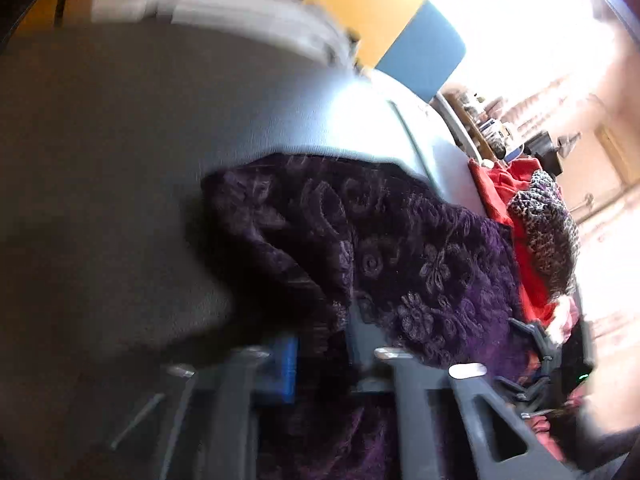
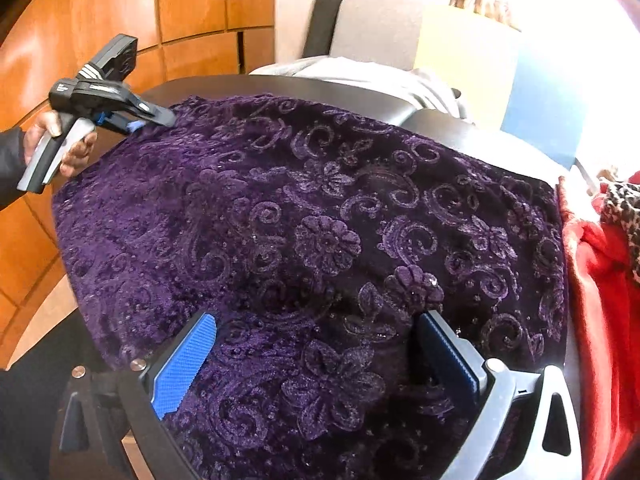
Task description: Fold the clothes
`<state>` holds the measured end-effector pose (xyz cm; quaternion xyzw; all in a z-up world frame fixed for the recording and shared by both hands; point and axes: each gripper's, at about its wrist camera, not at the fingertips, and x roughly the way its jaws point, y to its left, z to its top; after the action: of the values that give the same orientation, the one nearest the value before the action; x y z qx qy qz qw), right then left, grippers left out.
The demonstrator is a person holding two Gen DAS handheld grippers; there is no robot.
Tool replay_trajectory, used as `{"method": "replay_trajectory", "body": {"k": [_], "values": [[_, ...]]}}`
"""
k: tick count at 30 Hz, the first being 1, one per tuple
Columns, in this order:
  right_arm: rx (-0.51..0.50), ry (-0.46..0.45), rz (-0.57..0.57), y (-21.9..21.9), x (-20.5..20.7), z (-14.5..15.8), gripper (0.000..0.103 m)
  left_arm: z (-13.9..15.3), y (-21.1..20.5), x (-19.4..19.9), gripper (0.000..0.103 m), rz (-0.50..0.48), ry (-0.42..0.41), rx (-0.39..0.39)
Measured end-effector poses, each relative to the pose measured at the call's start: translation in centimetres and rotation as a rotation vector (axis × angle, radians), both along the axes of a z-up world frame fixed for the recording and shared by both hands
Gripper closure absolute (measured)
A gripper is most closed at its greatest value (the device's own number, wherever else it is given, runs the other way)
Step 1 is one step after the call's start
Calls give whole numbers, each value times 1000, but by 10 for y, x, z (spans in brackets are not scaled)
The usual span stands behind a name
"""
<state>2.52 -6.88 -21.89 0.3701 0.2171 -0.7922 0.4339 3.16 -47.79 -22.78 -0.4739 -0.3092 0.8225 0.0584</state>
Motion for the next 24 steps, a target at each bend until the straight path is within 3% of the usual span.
{"method": "replay_trajectory", "body": {"k": [2,4,7,11,15,18,24], "values": [[3,-36,14,9,-10,10,28,3,-1,2,83,5,0,1],[-12,-68,19,24,-25,25,41,7,-3,4,83,16,3,15],[-16,-63,39,41,-49,46,42,16,-14,5,83,56,20,52],[40,-7,80,47,-83,58,48,36,-23,7,83,93,33,36],[155,-12,167,37,-105,43,54,55,-28,8,83,109,21,31],[247,-30,235,35,-107,24,56,71,-22,12,83,130,18,73],[162,-67,203,51,-114,15,55,116,29,10,83,150,64,173]]}}
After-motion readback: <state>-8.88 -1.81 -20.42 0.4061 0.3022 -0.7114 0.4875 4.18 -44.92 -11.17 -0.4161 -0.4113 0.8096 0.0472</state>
